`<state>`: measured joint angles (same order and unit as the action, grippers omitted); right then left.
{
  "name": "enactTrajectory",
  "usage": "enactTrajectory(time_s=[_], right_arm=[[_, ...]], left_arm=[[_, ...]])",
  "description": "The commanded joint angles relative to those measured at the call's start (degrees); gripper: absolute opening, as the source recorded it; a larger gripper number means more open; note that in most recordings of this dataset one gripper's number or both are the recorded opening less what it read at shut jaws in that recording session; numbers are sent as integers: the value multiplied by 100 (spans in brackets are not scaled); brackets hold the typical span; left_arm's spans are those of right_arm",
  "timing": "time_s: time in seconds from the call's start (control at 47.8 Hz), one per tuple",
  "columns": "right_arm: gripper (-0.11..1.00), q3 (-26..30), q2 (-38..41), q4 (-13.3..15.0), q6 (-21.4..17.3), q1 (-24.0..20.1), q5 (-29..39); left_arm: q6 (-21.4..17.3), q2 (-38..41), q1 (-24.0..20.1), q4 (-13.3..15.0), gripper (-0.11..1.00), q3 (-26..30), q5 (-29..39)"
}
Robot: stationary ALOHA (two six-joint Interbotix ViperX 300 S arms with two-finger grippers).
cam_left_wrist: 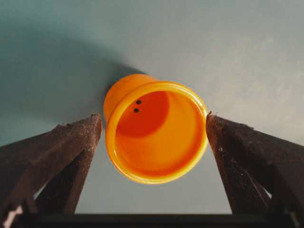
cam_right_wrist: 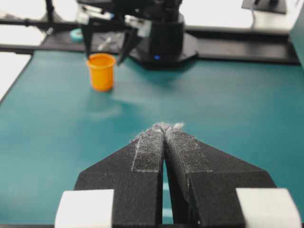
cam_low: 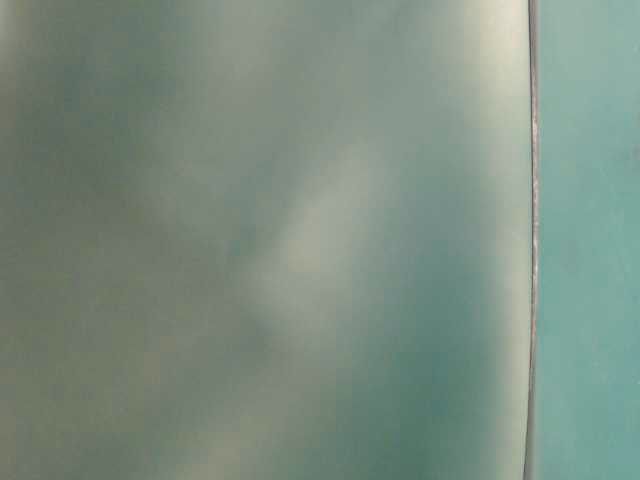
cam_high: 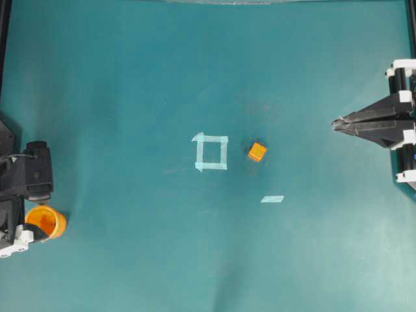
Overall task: Lift the orange cup with left arm.
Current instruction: 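Lower the open left gripper around the orange cup's rim, then close the left gripper on the orange cup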
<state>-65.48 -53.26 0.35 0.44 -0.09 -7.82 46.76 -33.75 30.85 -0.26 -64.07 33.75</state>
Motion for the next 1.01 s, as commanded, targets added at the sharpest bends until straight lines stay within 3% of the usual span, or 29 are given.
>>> enactTrajectory(time_s=[0.0,0.461,0.691,0.984], right_arm=[[0,123,18,9,0,-9,-18],[0,123,9,9,0,-9,26],[0,123,18,9,-35,-9,158],[0,123,18,9,-35,-18,176]], left_arm=[[9,9,18,-26,88,132,-97],[-9,756,18,-26,88,387,-378],[9,765,79,-9,88,369,-316],[413,773,281,9,88,343,79]])
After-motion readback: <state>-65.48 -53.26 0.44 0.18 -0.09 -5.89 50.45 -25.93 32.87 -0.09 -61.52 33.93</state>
